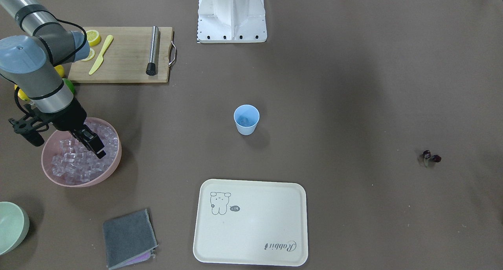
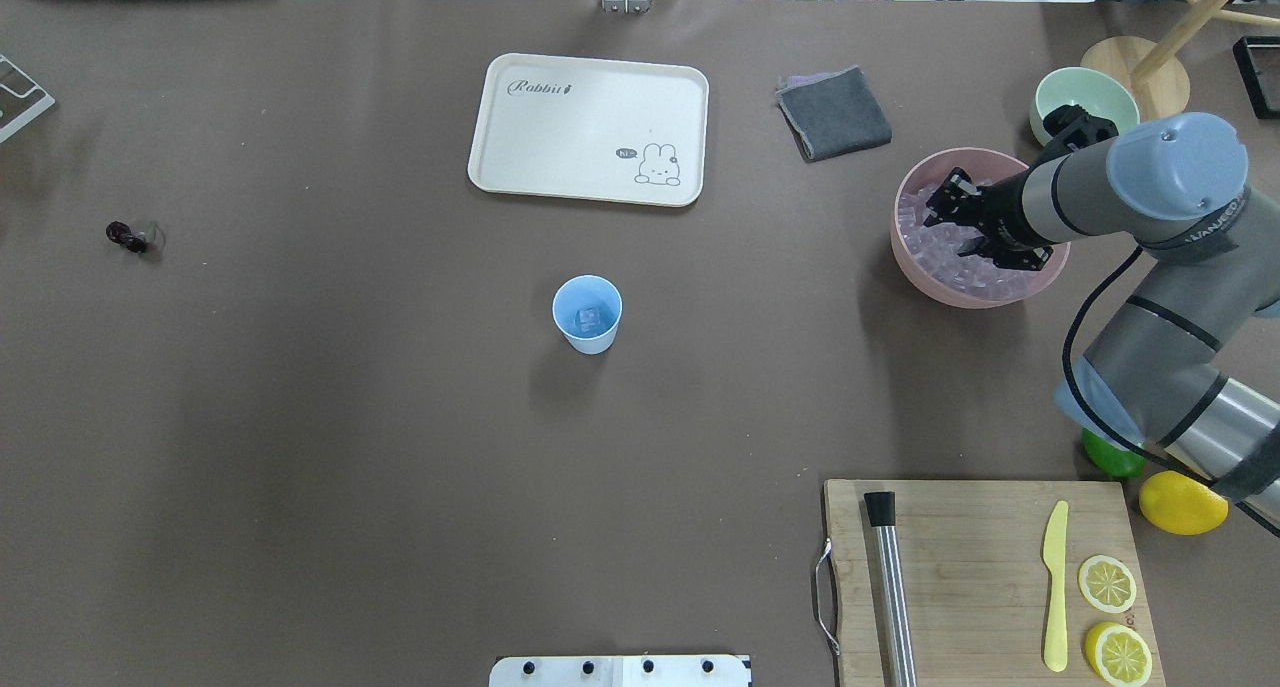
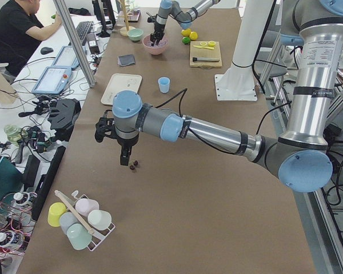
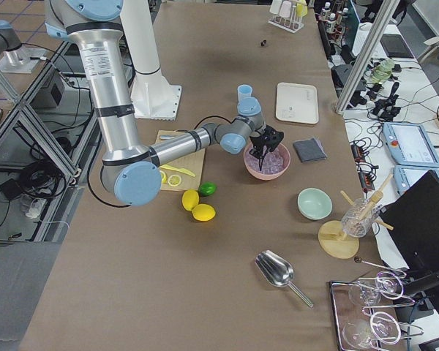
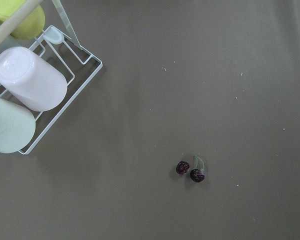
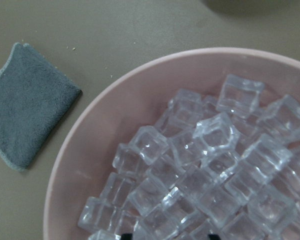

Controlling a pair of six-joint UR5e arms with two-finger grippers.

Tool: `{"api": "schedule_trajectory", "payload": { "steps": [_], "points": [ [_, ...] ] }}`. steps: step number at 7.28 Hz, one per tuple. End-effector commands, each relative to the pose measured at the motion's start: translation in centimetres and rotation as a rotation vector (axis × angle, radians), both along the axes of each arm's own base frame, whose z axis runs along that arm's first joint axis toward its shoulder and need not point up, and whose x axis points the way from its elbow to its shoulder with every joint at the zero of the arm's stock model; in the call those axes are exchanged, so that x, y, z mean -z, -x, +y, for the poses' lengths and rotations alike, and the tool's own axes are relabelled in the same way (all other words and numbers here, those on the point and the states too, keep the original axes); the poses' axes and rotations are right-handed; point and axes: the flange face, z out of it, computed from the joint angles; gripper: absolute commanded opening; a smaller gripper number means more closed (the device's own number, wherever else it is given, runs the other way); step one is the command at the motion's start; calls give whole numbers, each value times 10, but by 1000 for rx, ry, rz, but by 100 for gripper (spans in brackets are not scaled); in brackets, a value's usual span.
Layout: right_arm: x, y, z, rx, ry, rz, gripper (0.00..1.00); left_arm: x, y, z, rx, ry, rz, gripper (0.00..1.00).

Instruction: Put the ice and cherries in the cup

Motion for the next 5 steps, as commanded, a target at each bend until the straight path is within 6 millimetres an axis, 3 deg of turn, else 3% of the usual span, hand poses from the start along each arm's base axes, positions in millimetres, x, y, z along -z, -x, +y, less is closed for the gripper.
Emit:
{"api": "schedule_trajectory", "payload": {
  "steps": [1,3,5],
  "points": [
    [5,4,7,-1,-10,-1,53,1,0,0,-1,-3,0,98],
    [19,5,10,24,-23,-21,53,0,0,0,0,0,-1,98],
    [18,8,9,37,-29,-16,53,0,0,-1,1,0,-1,98]
  ]
}}
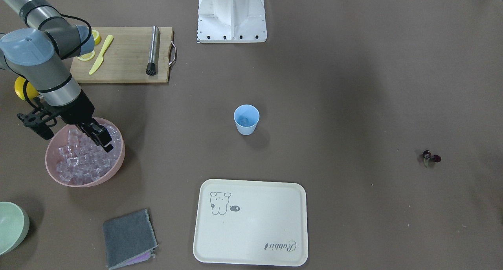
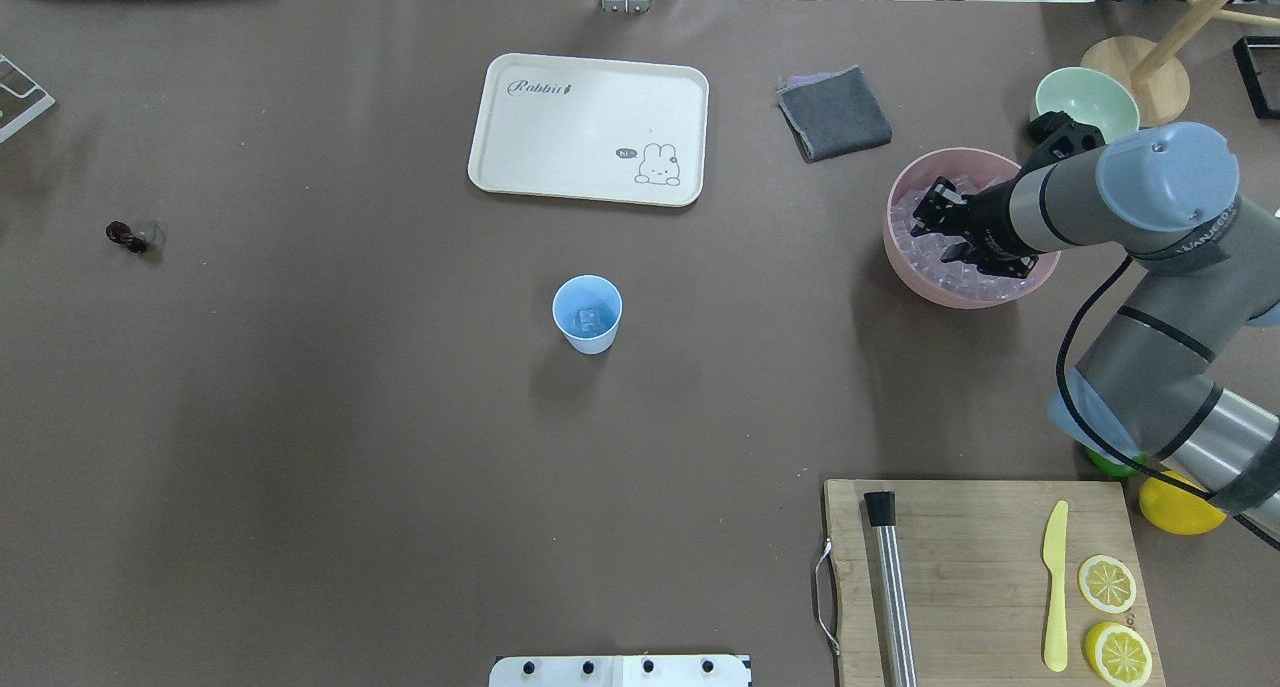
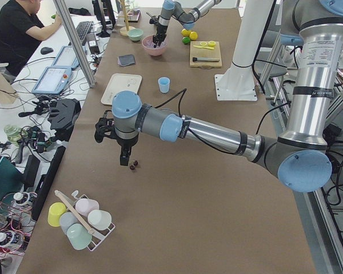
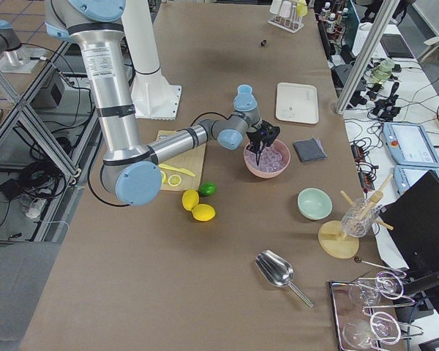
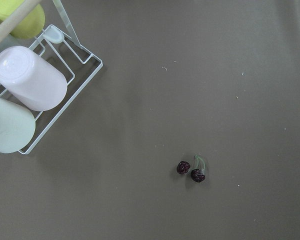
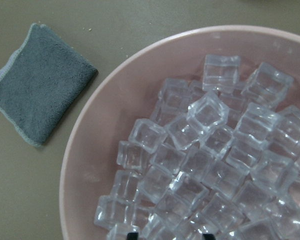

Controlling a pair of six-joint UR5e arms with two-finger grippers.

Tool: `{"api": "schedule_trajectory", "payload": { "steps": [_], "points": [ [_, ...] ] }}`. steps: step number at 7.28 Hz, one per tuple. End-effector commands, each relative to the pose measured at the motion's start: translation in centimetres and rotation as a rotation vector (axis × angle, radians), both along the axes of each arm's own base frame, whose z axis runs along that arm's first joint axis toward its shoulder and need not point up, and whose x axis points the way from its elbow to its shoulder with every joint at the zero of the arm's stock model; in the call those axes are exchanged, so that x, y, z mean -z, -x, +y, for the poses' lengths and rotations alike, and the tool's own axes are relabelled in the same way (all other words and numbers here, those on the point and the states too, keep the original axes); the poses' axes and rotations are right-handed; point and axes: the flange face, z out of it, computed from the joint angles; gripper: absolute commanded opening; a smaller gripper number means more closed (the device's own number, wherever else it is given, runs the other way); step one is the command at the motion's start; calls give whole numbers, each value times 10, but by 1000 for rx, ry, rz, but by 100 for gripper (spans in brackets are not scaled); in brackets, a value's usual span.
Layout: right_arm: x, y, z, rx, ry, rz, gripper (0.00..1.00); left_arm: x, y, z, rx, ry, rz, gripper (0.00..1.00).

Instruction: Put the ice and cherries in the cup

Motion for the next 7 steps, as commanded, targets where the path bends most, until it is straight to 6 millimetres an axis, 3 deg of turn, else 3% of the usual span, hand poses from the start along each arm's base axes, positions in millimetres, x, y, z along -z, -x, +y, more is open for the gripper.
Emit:
{"api": "schedule_trajectory", "payload": {
  "steps": [1,4,5,6,7],
  "points": [
    [3,2,1,14,-7,-4,53,-1,0,-1,-1,2,0,98],
    [0,3,1,51,-35,11,54,-1,0,-2,0,5,0,98],
    [1,3,1,51,-36,10,43,-2,0,-2,0,6,0,98],
    [-1,3,1,53,-33,12,22,-2,0,-2,0,6,0,98],
    [-2,3,2,63,-41,16,18,-1,0,-2,0,5,0,98]
  ]
}}
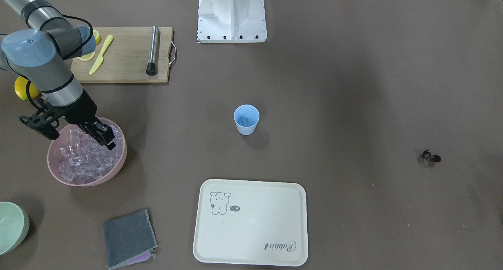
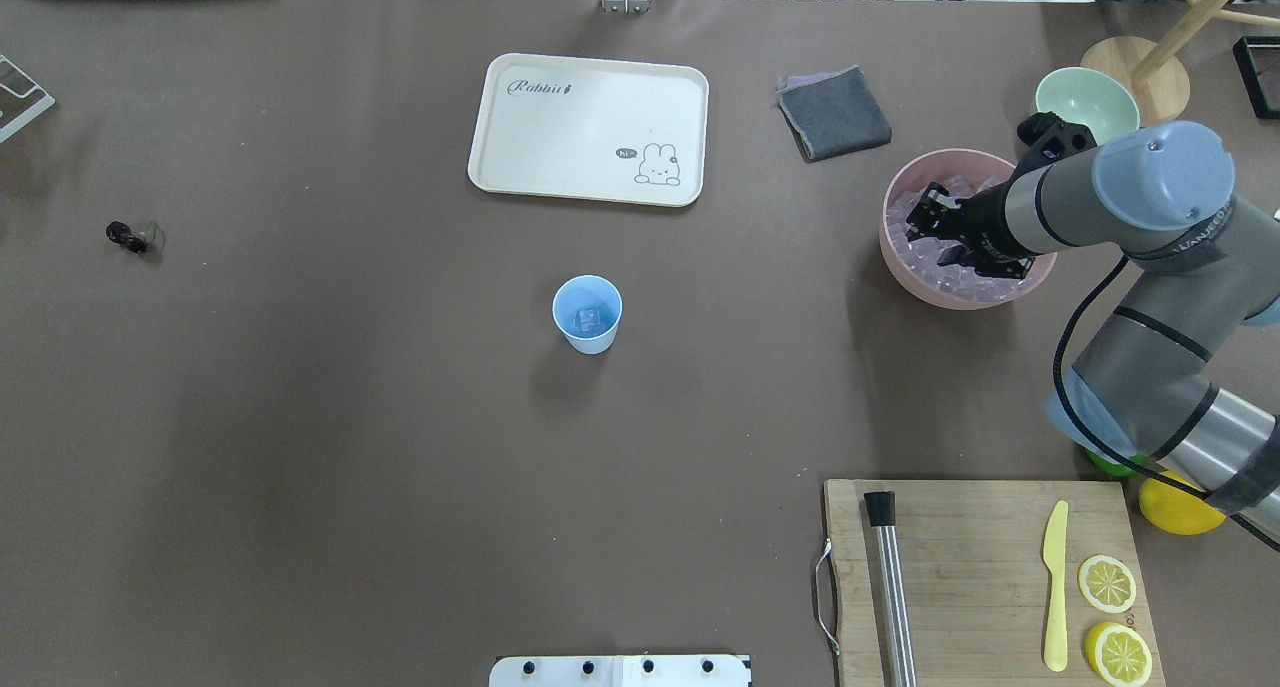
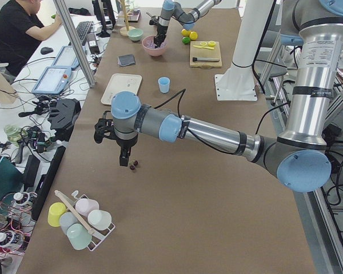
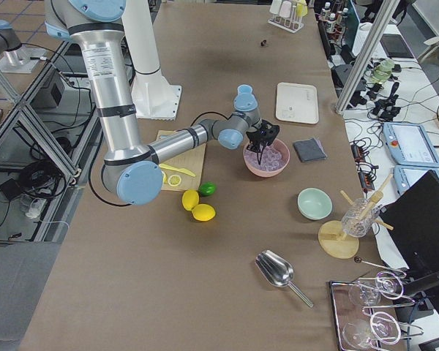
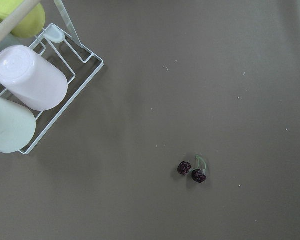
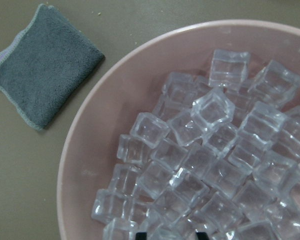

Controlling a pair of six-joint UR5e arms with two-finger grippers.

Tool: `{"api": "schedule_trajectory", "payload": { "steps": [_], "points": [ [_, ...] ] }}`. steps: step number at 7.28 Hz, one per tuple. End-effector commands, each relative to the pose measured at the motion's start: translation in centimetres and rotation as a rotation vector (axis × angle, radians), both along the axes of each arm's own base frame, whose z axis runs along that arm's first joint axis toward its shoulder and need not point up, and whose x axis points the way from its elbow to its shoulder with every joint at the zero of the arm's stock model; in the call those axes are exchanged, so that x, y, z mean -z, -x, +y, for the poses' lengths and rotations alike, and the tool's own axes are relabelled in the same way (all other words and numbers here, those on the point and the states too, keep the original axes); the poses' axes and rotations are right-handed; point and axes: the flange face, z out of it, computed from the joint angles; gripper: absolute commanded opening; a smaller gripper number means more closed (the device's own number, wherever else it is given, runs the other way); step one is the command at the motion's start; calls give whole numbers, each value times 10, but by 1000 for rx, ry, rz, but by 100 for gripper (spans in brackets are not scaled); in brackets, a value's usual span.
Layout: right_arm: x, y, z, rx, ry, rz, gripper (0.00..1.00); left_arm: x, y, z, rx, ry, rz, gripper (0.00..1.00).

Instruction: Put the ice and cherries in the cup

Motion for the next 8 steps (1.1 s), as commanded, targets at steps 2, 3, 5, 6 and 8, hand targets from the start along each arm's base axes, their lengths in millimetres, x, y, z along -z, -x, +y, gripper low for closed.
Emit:
{"api": "schedule_trajectory", "payload": {
  "steps": [2,3,5,6,8],
  "points": [
    [-1,-20,-9,37,-4,9,14,-1,0,0,-1,-1,0,98],
    [2,-36,-16,45,-2,-1,14,-2,0,0,-1,3,0,98],
    [39,-74,-28,42,2,-55,14,-1,0,0,-1,0,0,98],
    [98,-54,-44,40,20,-44,13,-2,0,0,-1,3,0,98],
    [231,64,-14,28,102,48,13,-2,-2,0,-3,4,0,98]
  ]
}}
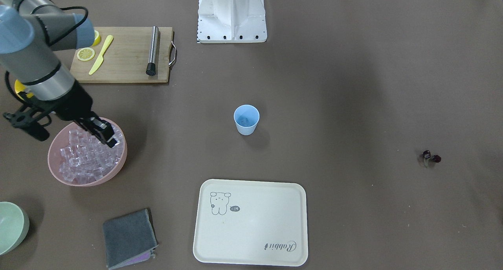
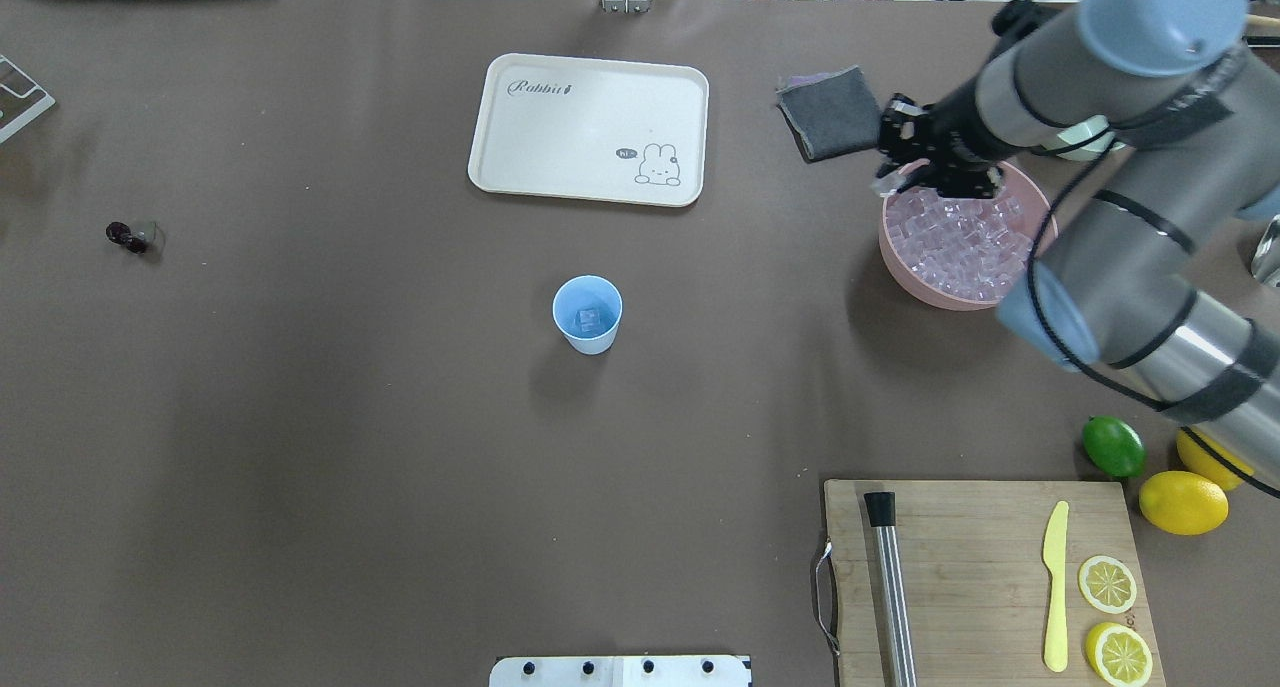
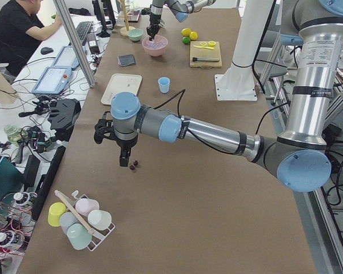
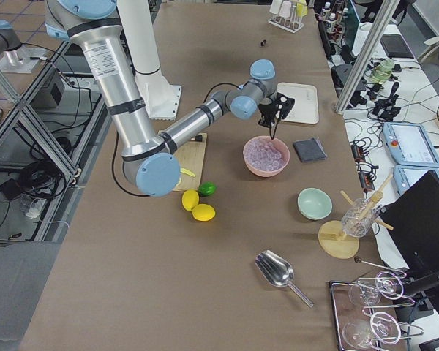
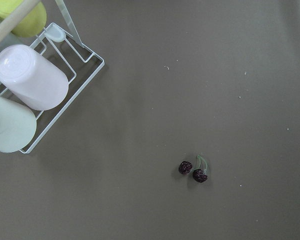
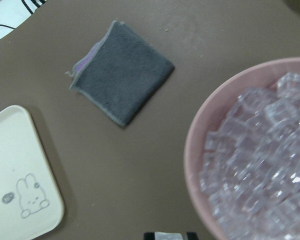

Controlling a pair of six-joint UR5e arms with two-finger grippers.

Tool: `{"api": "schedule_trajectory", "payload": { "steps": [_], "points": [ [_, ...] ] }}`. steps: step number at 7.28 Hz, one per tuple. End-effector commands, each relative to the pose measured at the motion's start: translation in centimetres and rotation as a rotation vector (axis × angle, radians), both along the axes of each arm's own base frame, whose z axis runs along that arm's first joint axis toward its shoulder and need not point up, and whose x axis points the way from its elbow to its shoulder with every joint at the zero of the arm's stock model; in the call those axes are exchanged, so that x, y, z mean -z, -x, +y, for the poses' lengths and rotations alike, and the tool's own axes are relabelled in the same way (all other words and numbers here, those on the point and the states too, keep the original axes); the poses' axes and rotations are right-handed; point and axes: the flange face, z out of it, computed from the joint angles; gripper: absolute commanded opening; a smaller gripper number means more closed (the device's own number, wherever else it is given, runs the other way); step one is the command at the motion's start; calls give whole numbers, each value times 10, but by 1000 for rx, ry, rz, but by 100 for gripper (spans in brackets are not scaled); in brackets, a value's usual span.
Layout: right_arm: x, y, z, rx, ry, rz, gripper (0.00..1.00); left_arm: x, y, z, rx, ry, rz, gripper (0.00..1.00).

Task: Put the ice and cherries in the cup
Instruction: 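Carry the ice cube to the light-blue cup and release it inside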

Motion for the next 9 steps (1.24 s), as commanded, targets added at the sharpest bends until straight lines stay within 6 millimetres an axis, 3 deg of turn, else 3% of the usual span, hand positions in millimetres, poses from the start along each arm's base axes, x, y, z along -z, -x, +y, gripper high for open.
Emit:
{"api": "schedule_trajectory", "payload": {
  "steps": [1,2,3,4,5,8,9],
  "points": [
    [150,120,50,-19,69,70,13,-3,-2,-1,-5,4,0,98],
    [206,174,59,-14,95,57,13,-4,-2,-2,-5,8,0,98],
    [225,219,69,16,91,84,13,-8,-3,-3,-6,15,0,98],
    [225,236,83,36,74,98,13,-8,-3,-5,-6,17,0,98],
    [208,246,87,32,55,136,14,-13,-3,-6,-7,25,-1,98],
    [199,249,90,32,50,151,16,-19,-3,-7,-8,36,-1,98],
    [199,249,90,39,39,157,70,-20,-3,-7,-8,37,-1,98]
  ]
}}
